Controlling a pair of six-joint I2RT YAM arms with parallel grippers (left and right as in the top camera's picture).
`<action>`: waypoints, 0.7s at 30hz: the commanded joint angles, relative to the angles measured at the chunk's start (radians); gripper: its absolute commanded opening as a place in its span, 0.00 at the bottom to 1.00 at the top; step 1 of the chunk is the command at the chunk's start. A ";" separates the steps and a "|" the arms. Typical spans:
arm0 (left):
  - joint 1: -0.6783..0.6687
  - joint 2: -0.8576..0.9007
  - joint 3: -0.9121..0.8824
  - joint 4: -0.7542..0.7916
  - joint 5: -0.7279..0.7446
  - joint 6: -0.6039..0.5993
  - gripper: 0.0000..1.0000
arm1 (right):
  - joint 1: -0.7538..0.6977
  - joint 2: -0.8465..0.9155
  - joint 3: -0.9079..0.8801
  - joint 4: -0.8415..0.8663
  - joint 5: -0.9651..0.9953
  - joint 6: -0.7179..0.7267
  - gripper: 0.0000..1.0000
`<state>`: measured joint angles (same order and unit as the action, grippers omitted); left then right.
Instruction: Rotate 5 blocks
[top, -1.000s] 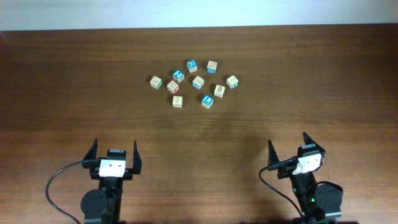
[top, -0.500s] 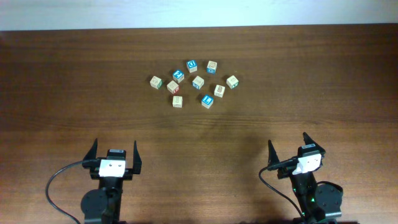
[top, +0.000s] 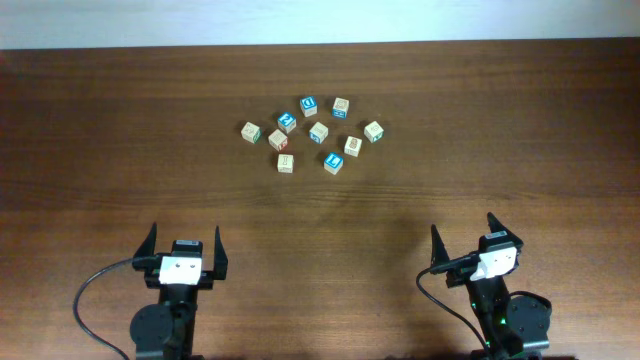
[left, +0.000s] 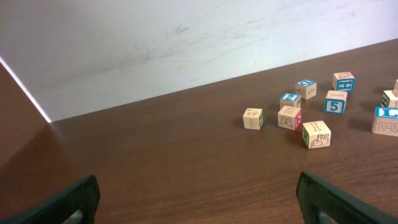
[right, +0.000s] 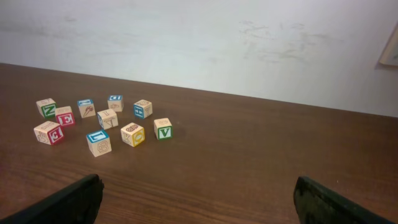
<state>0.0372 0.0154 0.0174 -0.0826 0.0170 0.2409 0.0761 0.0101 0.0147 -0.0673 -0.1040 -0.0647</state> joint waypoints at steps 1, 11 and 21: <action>0.003 -0.010 -0.009 0.000 -0.014 0.008 0.99 | -0.006 -0.006 -0.009 0.004 0.006 -0.006 0.98; 0.003 0.017 -0.008 0.023 -0.022 -0.030 0.99 | -0.005 -0.006 -0.009 0.016 -0.075 -0.005 0.98; 0.002 0.288 0.188 0.116 0.005 -0.124 0.99 | -0.006 0.045 0.116 0.017 -0.102 0.002 0.98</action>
<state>0.0368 0.2096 0.0929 -0.0036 0.0101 0.1413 0.0761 0.0250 0.0666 -0.0563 -0.1875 -0.0635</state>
